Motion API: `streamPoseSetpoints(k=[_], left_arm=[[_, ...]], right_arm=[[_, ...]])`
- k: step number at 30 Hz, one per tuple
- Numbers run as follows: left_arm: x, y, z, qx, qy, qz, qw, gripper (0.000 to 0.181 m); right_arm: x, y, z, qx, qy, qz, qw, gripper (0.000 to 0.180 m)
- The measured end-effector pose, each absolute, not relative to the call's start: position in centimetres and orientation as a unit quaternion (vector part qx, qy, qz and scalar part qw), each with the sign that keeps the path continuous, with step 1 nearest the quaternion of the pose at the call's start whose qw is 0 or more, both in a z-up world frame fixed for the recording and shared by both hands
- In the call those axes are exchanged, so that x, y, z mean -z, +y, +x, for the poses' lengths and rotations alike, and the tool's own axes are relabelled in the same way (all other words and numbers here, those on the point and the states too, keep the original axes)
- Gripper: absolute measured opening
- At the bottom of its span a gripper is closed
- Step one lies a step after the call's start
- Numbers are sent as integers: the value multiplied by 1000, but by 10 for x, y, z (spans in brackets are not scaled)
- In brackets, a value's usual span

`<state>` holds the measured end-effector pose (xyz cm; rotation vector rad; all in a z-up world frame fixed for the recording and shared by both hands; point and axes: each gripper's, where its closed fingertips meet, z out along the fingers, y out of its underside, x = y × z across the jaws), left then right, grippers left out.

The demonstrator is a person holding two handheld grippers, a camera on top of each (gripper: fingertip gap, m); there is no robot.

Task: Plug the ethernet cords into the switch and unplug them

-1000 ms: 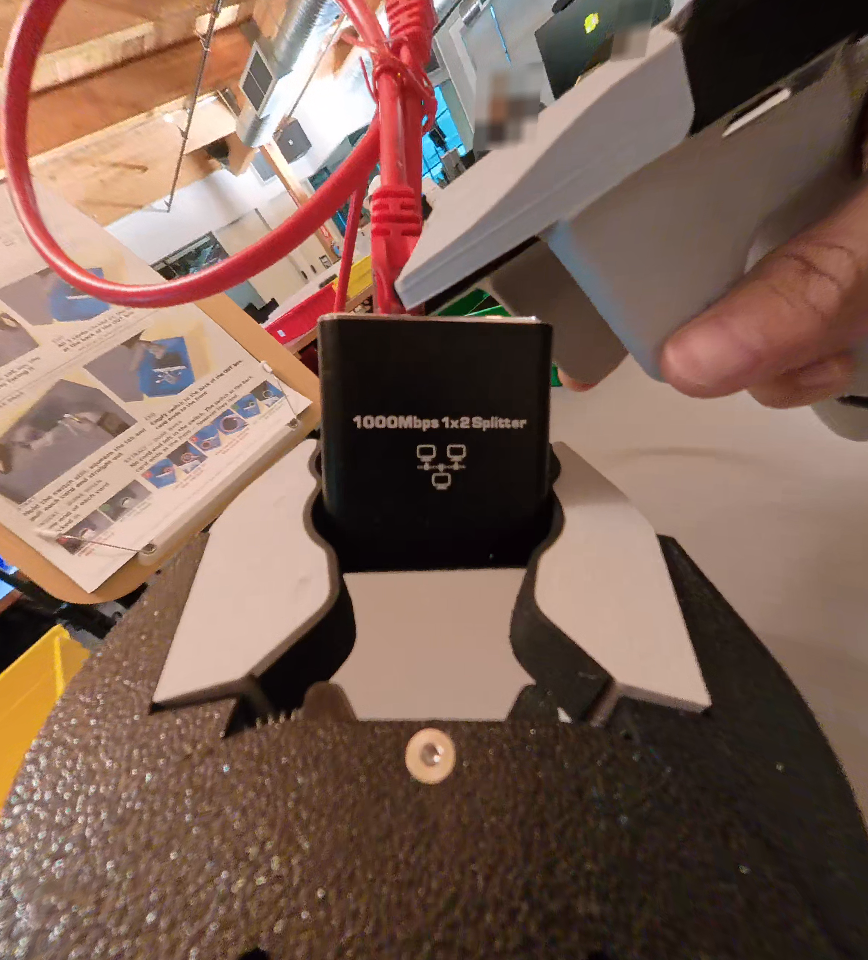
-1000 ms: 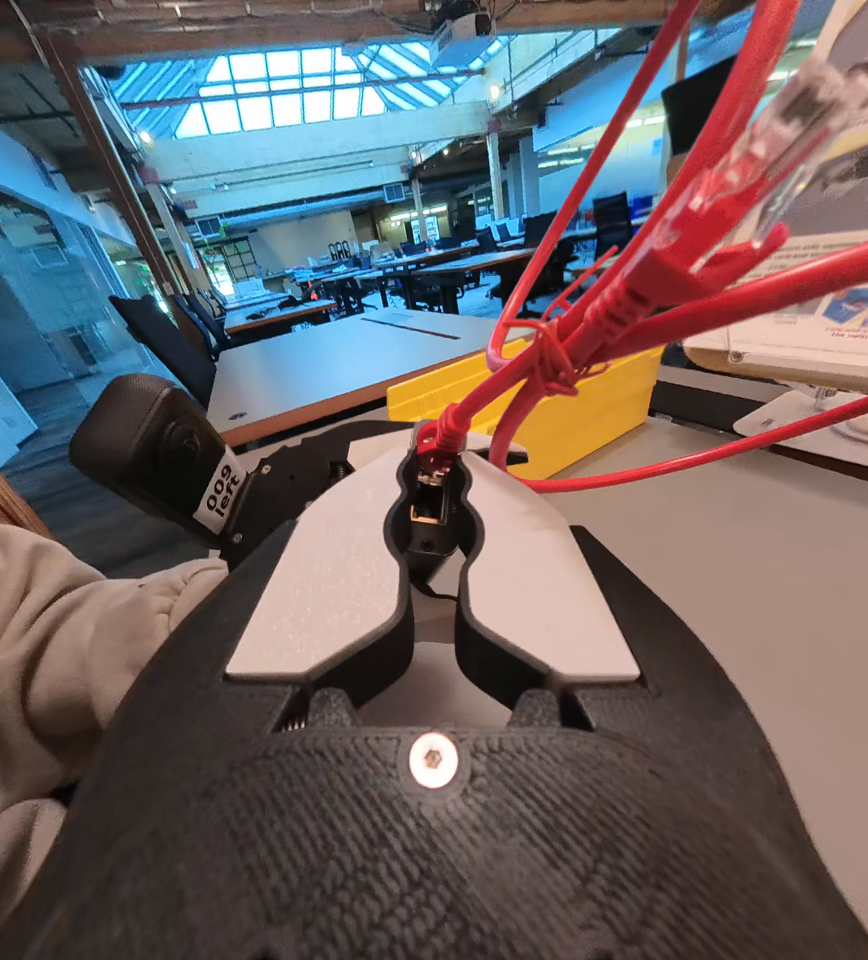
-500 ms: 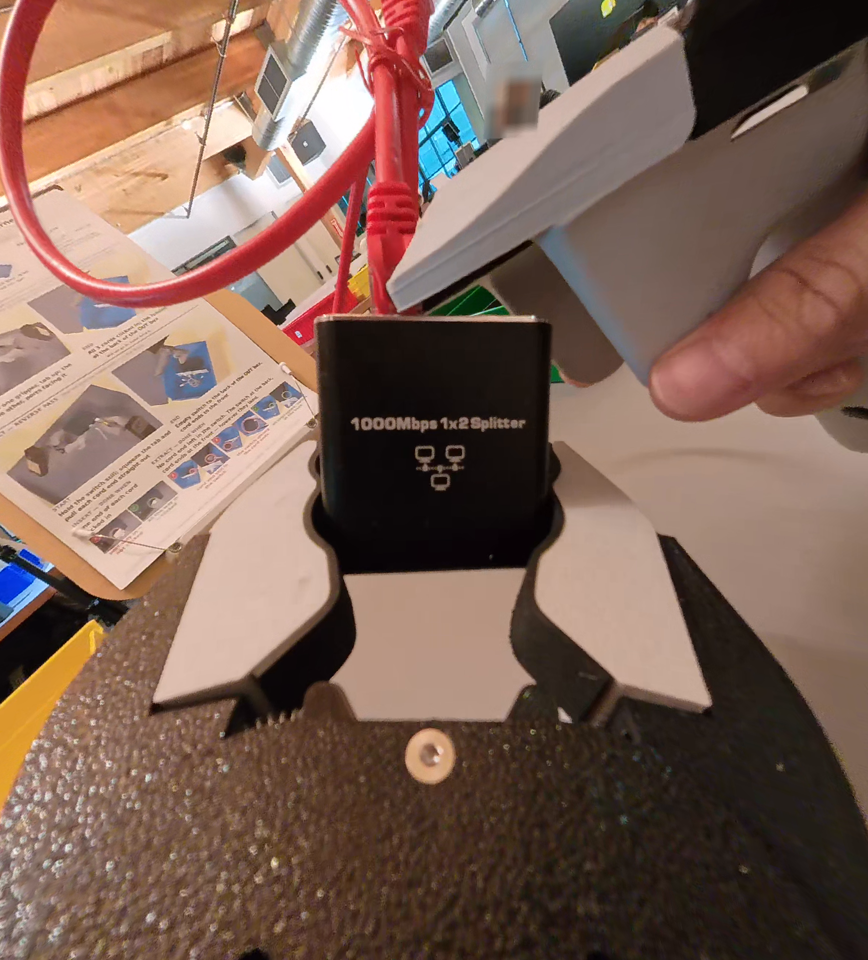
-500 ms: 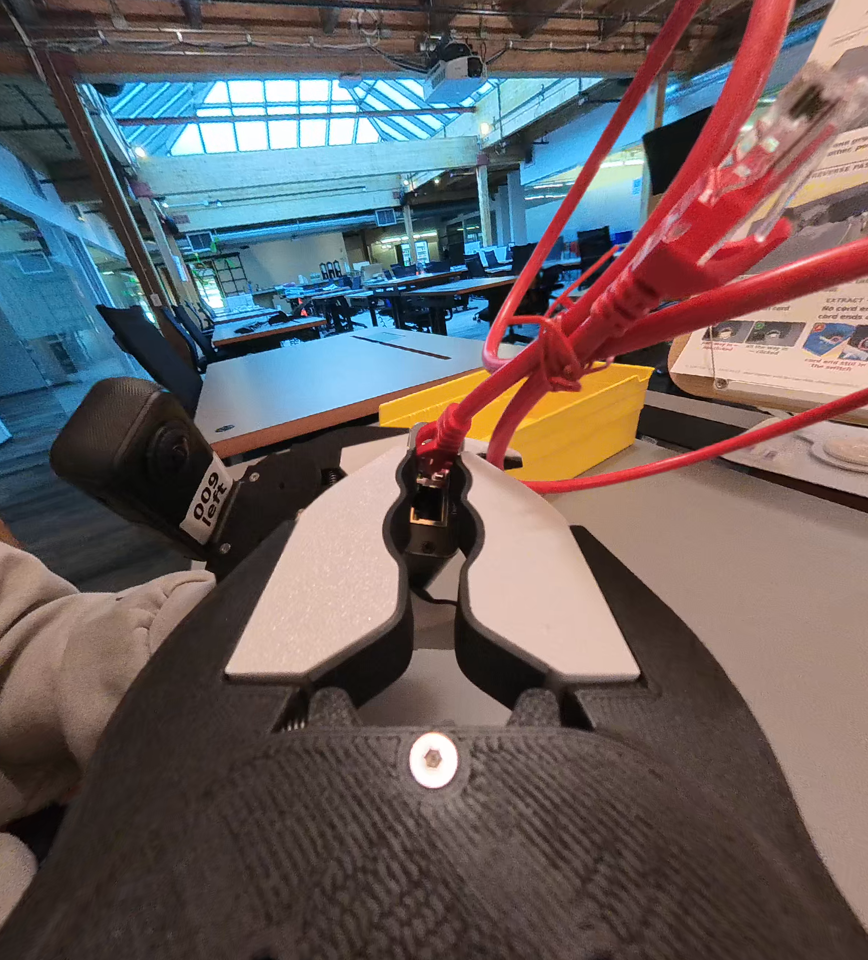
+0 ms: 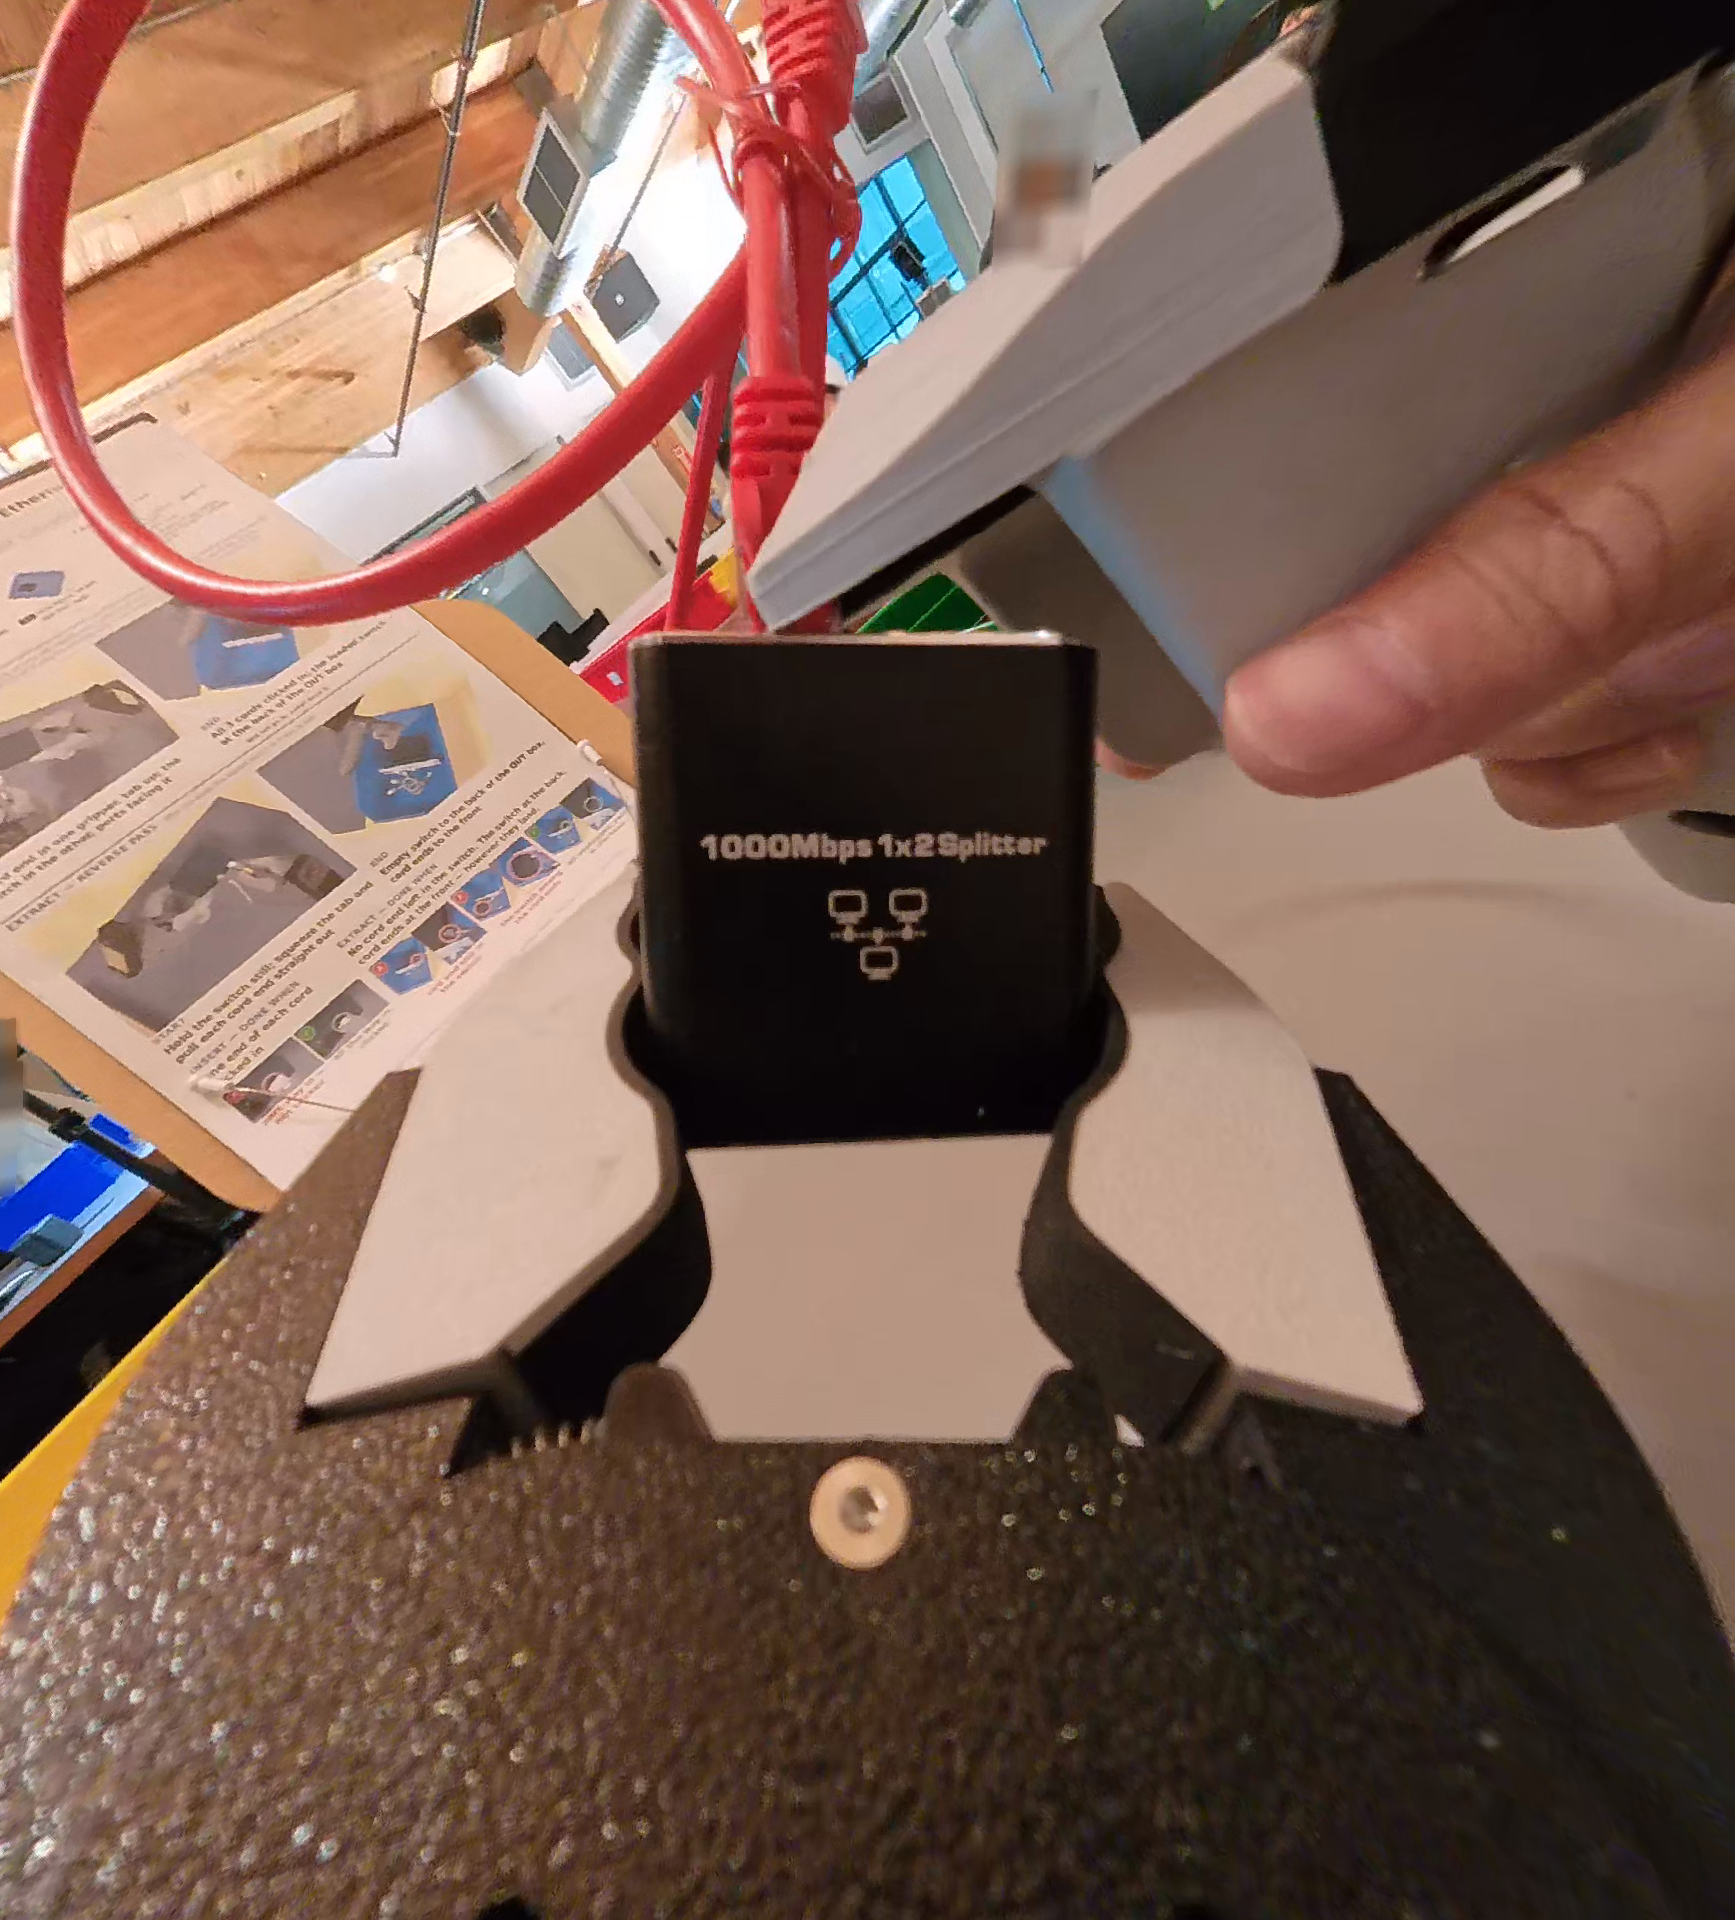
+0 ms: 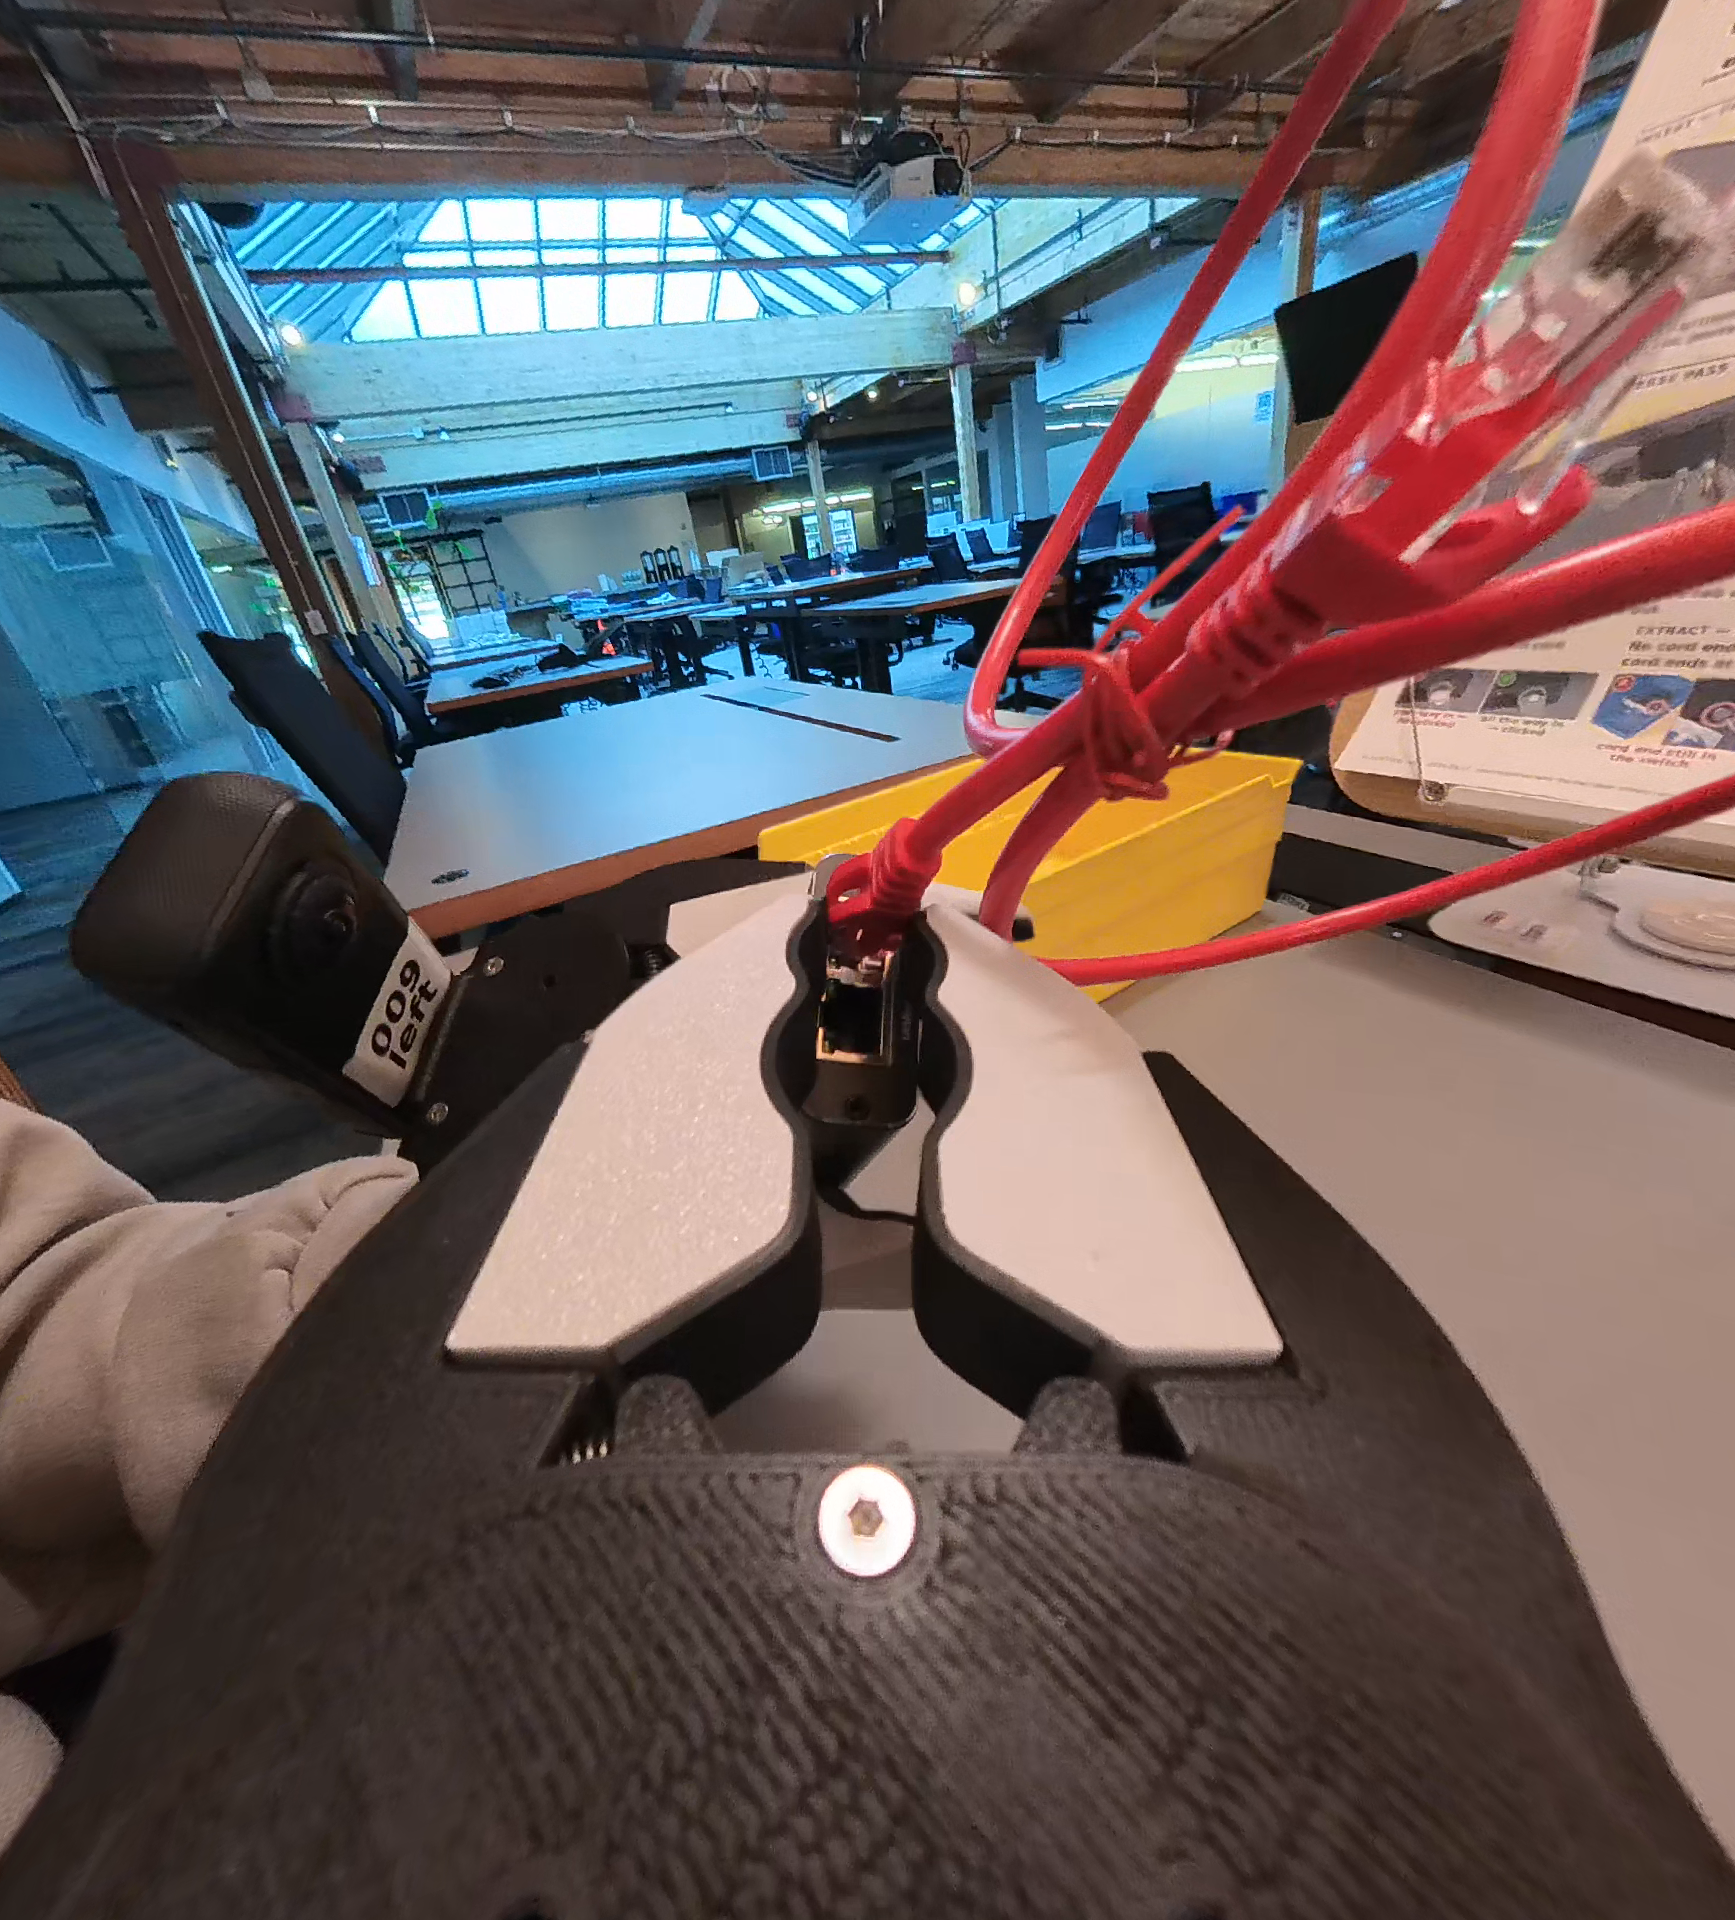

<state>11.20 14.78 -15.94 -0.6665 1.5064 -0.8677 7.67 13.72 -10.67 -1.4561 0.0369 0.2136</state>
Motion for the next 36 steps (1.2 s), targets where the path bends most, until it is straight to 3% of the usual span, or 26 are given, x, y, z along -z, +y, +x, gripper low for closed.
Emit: streamPoseSetpoints(k=[12, 27, 36], left_arm=[[158, 145, 112, 373, 647, -285, 601, 76], [180, 134, 122, 449, 643, -347, 515, 76], [183, 143, 122, 411, 643, -333, 553, 76]], right_arm=[[105, 135, 72, -84, -13, -672, 735, 14], [121, 137, 86, -15, -29, -719, 695, 15], [126, 140, 83, -37, -27, -717, 695, 14]])
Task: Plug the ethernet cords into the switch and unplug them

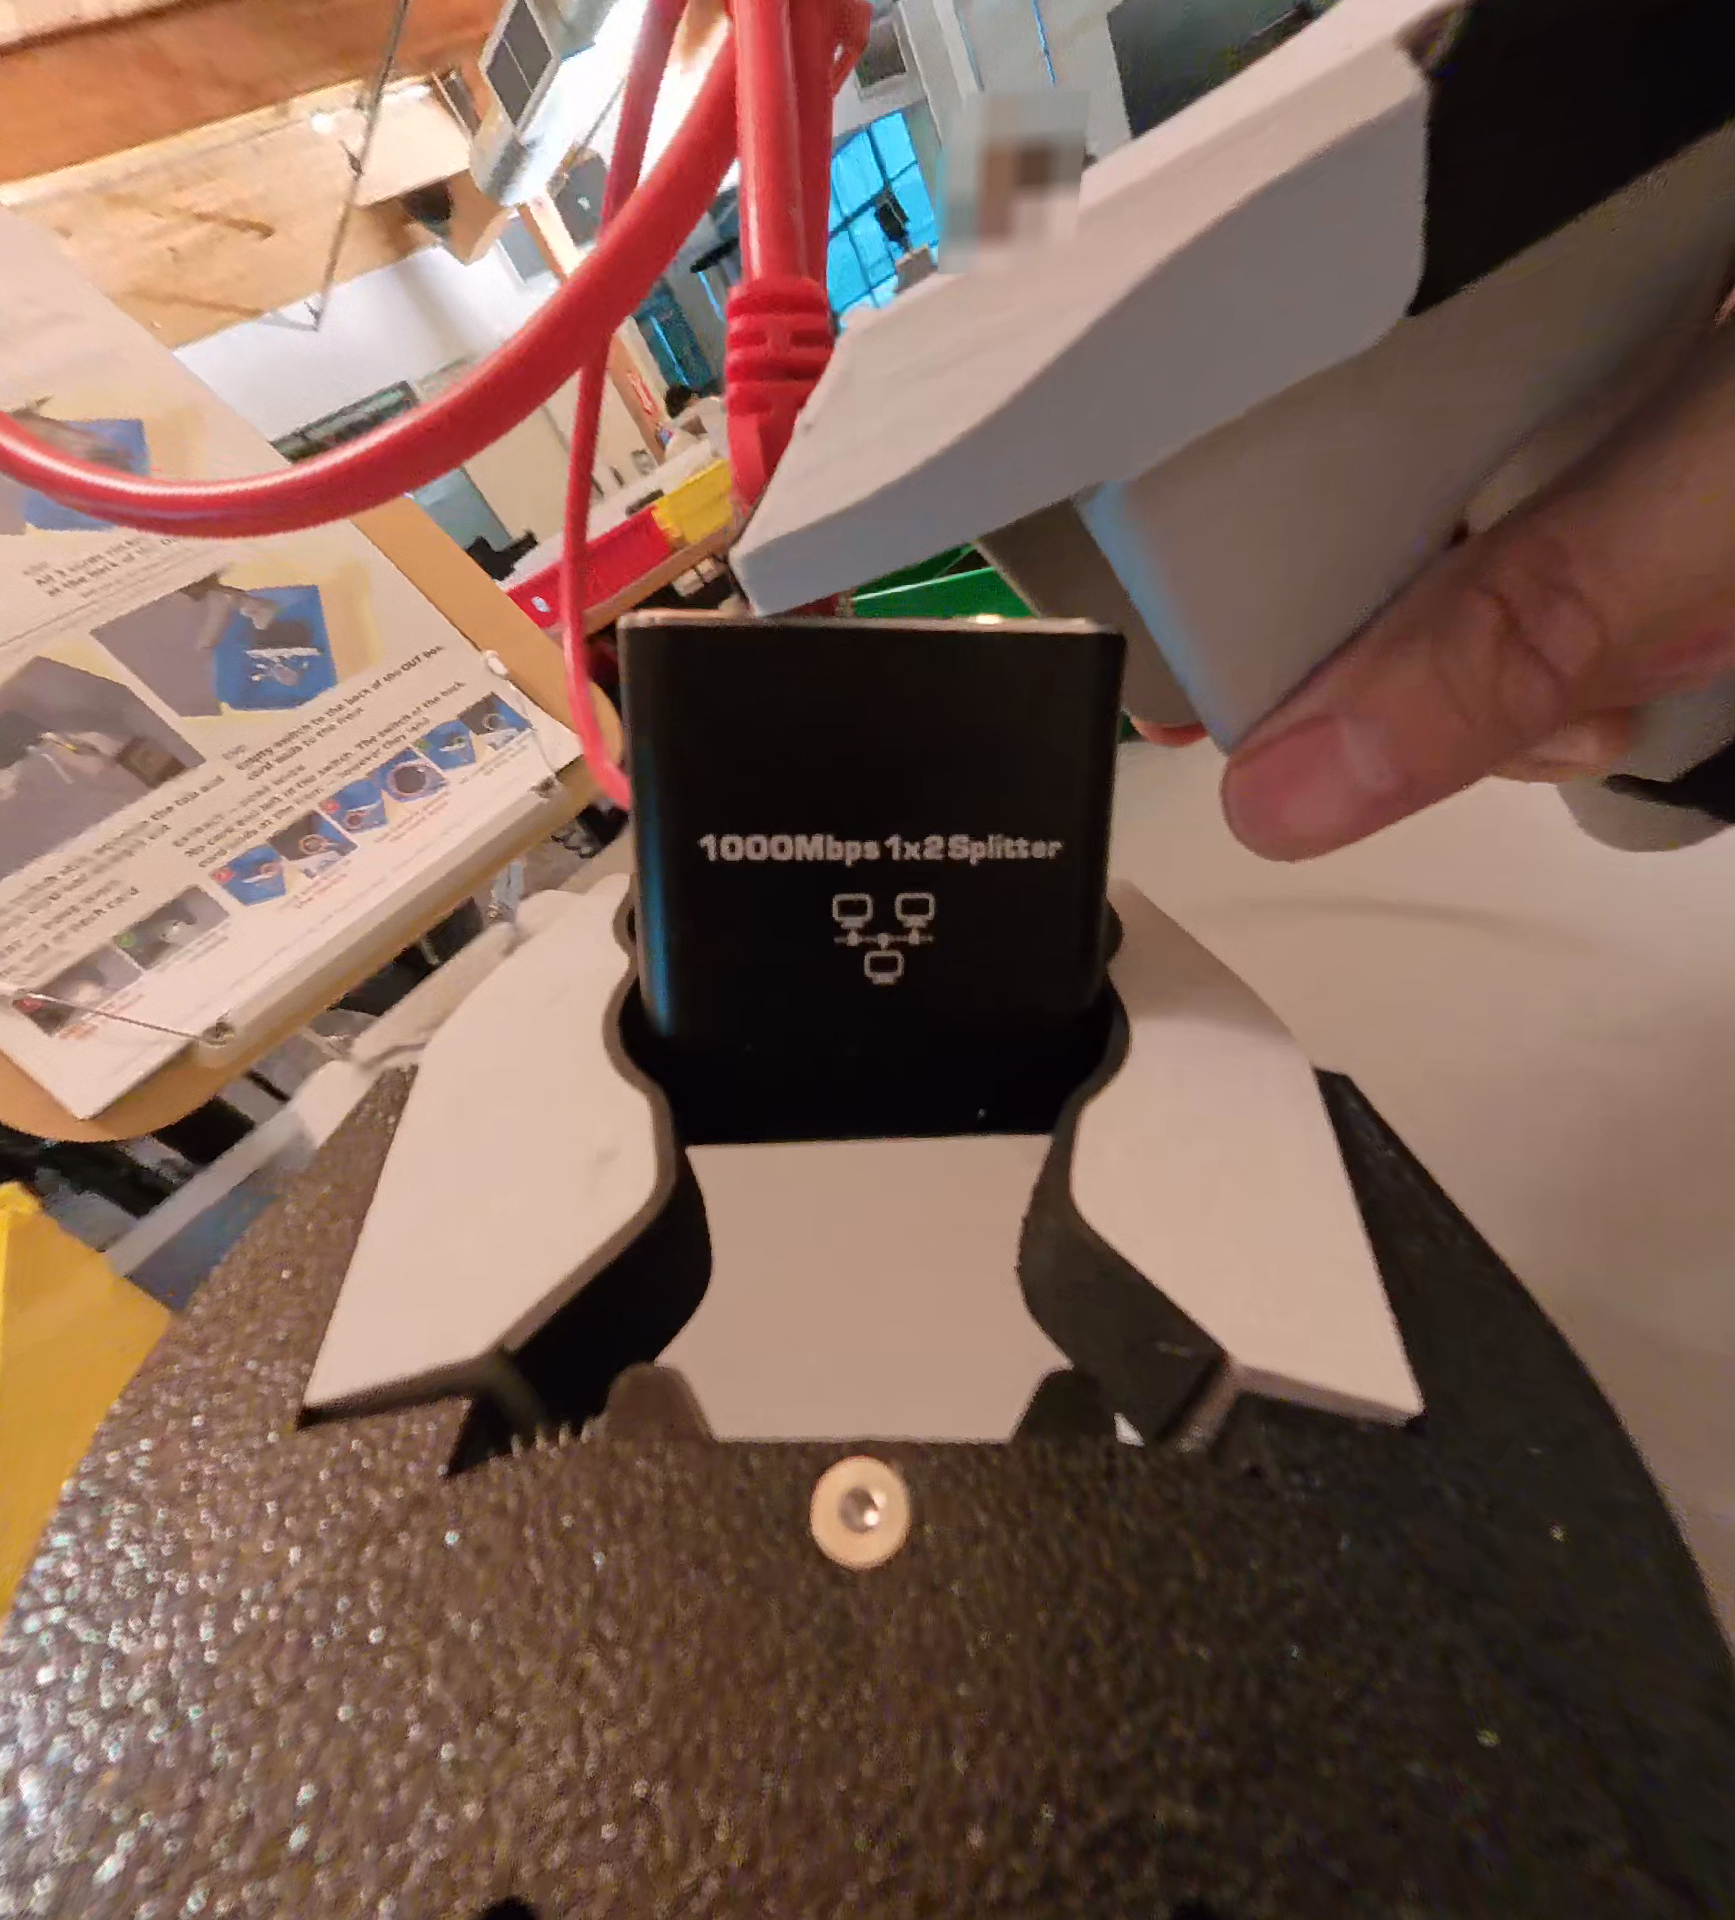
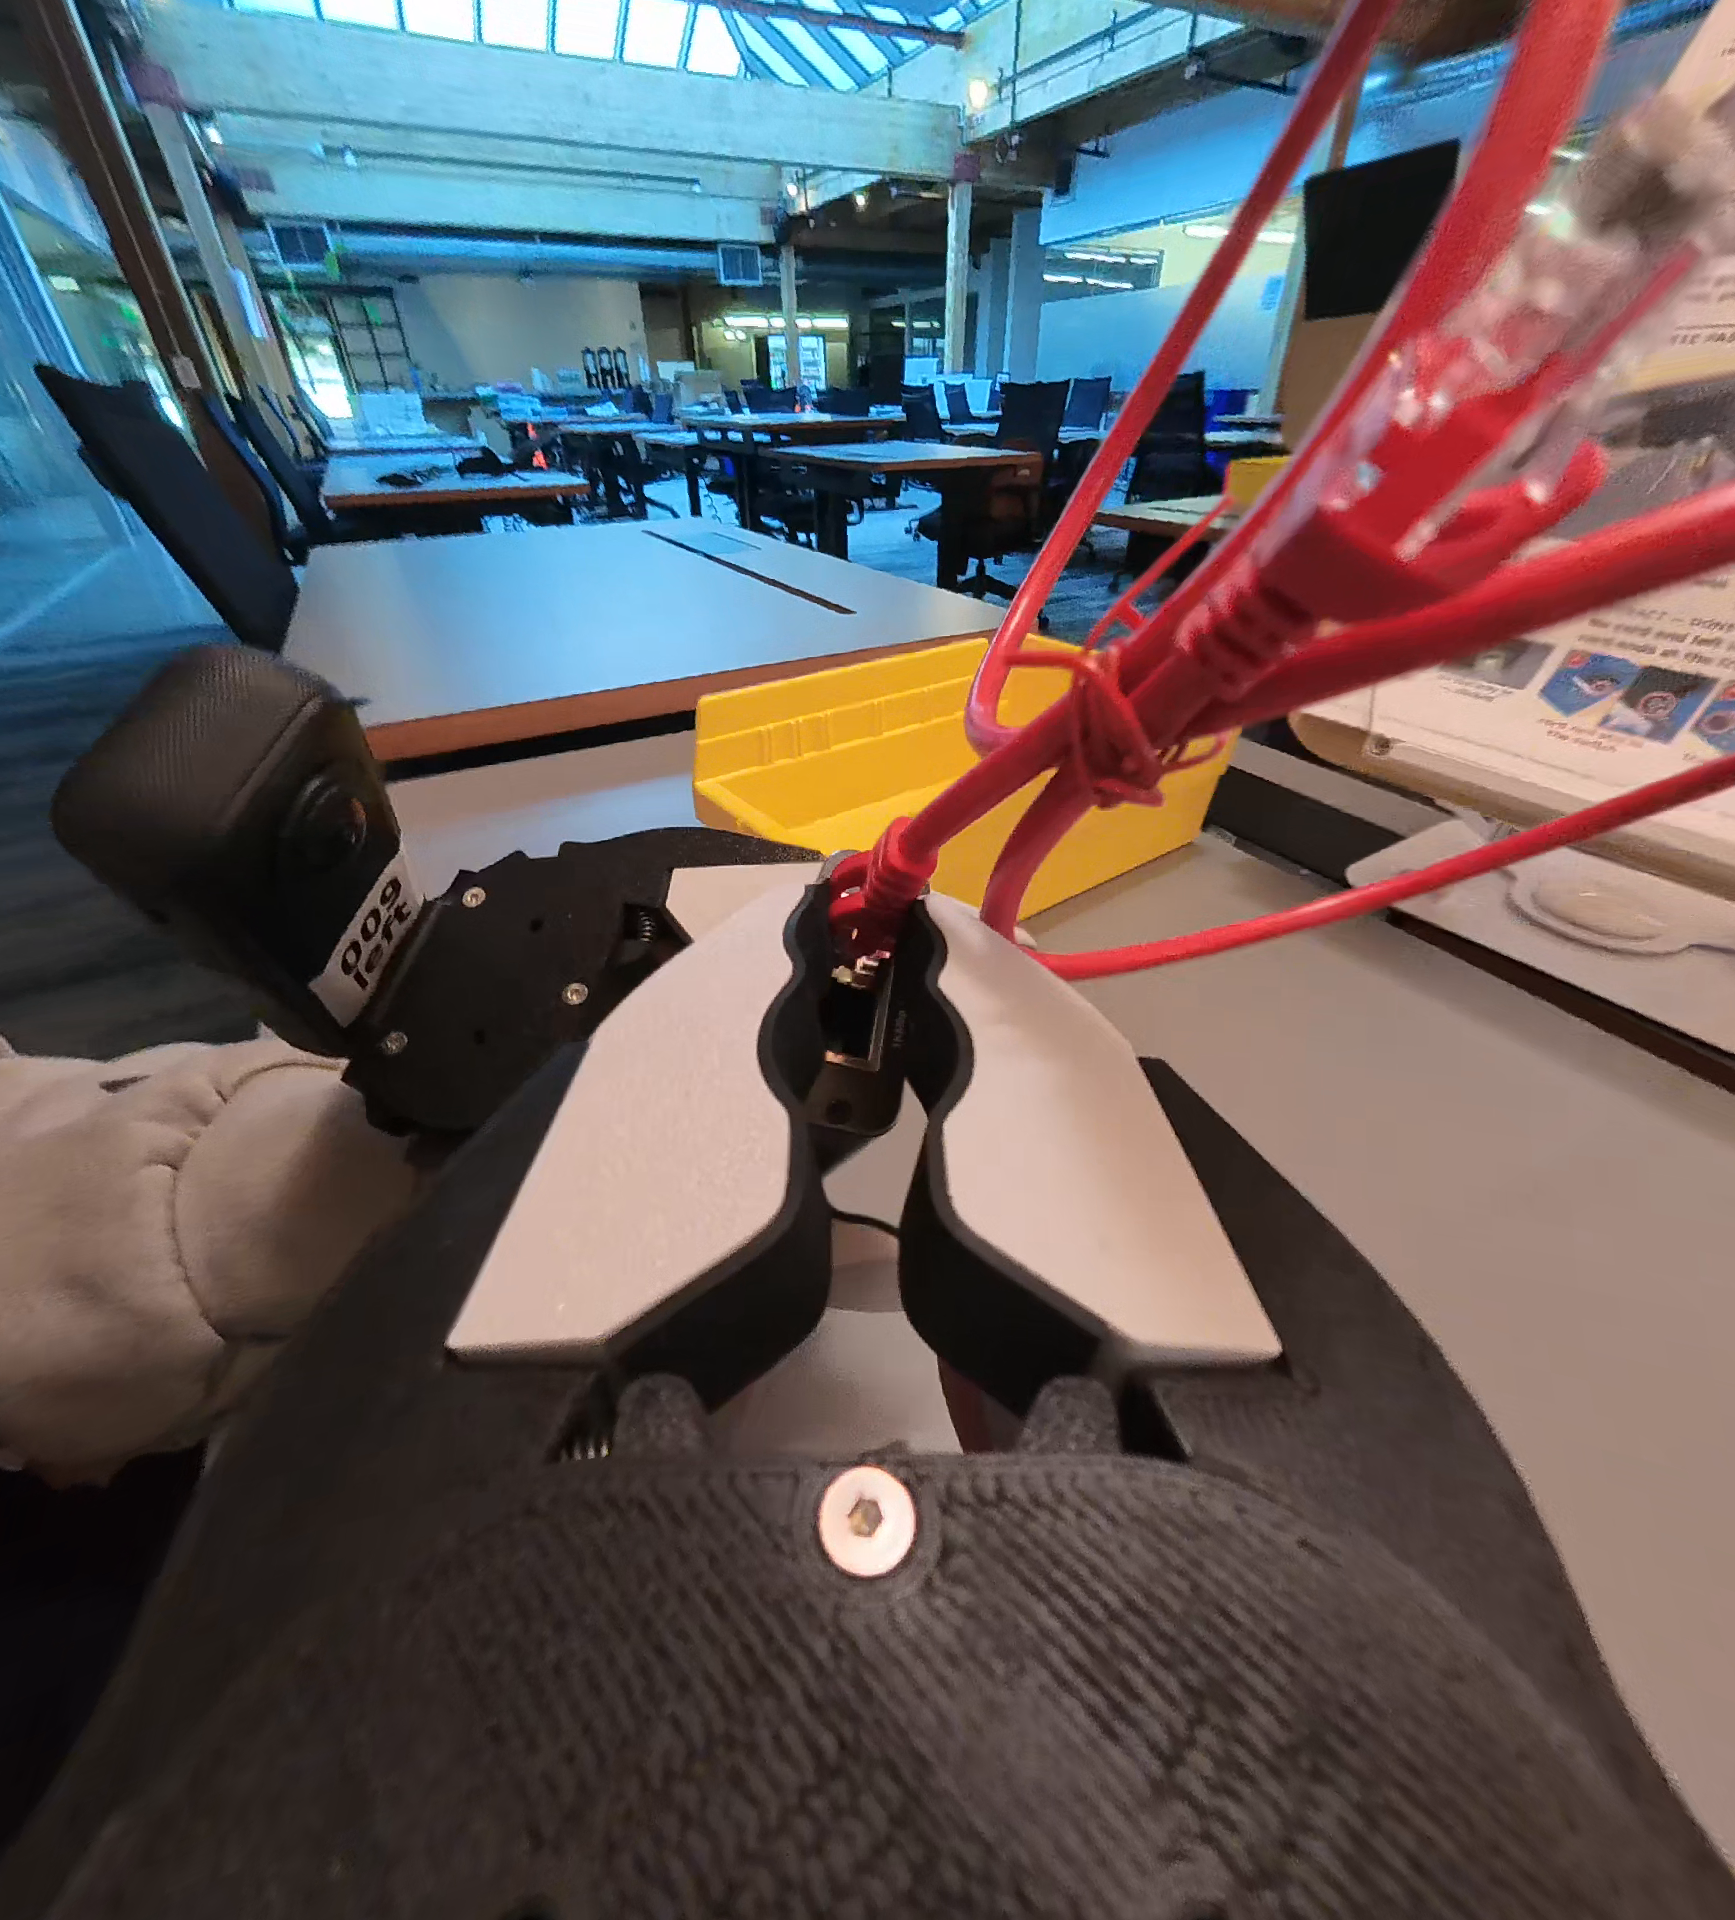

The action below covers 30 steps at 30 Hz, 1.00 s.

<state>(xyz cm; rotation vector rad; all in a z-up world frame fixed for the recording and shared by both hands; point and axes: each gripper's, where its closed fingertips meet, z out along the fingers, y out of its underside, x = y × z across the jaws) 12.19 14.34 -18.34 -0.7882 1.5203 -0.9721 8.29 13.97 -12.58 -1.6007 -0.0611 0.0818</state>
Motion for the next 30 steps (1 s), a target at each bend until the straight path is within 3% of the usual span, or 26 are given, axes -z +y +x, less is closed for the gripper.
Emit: streamPoseSetpoints(k=[7, 15, 24, 30], left_arm=[[191, 133, 123, 473, 642, -350, 491, 76], [191, 137, 122, 433, 653, -329, 527, 76], [199, 127, 122, 476, 655, -341, 478, 77], [195, 142, 123, 386, 660, -320, 559, 76]], right_arm=[[131, 140, 86, 18, -45, -745, 665, 15], [133, 136, 84, -9, -43, -737, 674, 14], [140, 135, 91, -17, -31, -742, 669, 14], [139, 133, 87, -45, -31, -731, 680, 15]])
